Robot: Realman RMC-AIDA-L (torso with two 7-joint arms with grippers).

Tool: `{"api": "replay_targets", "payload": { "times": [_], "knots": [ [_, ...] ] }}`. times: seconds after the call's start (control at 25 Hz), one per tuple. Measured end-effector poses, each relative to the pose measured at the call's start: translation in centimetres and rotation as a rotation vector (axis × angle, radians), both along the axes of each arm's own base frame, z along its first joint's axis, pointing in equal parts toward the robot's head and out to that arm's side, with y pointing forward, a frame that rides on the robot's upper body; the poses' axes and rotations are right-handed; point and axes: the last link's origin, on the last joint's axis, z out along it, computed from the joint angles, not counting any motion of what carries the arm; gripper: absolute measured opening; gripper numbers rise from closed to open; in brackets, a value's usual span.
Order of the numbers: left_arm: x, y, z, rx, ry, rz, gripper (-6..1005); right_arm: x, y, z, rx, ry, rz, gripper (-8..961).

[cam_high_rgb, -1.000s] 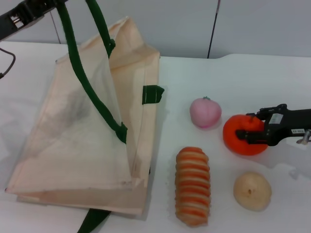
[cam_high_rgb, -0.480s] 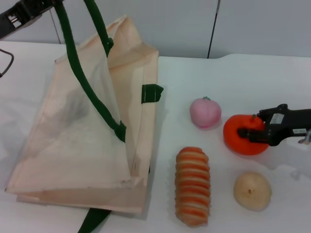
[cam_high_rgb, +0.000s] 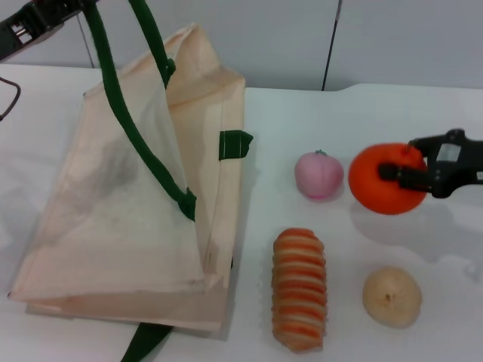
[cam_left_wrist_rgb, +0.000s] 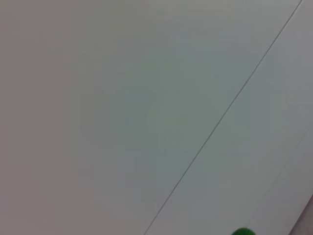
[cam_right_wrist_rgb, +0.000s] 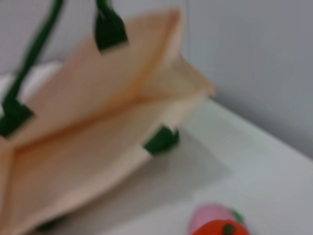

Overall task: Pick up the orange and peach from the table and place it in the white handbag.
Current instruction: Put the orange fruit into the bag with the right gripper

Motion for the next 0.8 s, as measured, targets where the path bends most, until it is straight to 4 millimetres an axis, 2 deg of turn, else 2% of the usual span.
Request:
{"api": "replay_targets", "payload": {
  "times": [0.16, 0.28, 0.4, 0.56, 0.8],
  "knots": [
    [0.1, 0.0, 0.0, -0.001, -0.004, -0.002, 121, -1.9, 0.0, 1.0, -0.003, 0.073, 0.072, 369],
    [0.3, 0.1, 0.0, -0.003, -0.015, -0.012, 121, -3.6, 0.7, 0.9, -0.007, 0.104, 0.124, 352],
    [0.5, 0.2, -0.1, -0.004, -0.029, -0.017, 121, -6.1, 1.5, -0.4, -0.044, 0.130, 0.188, 333],
    [1.0, 0.4, -0.1, -0.006, -0.033, -0.034, 121, -9.6, 2.2, -3.1, -0.109, 0.164, 0.269, 303],
    [1.7, 0.7, -0.2, -0.011, -0.034, -0.055, 122, -13.0, 3.1, -6.7, -0.147, 0.138, 0.321, 247]
  ]
}}
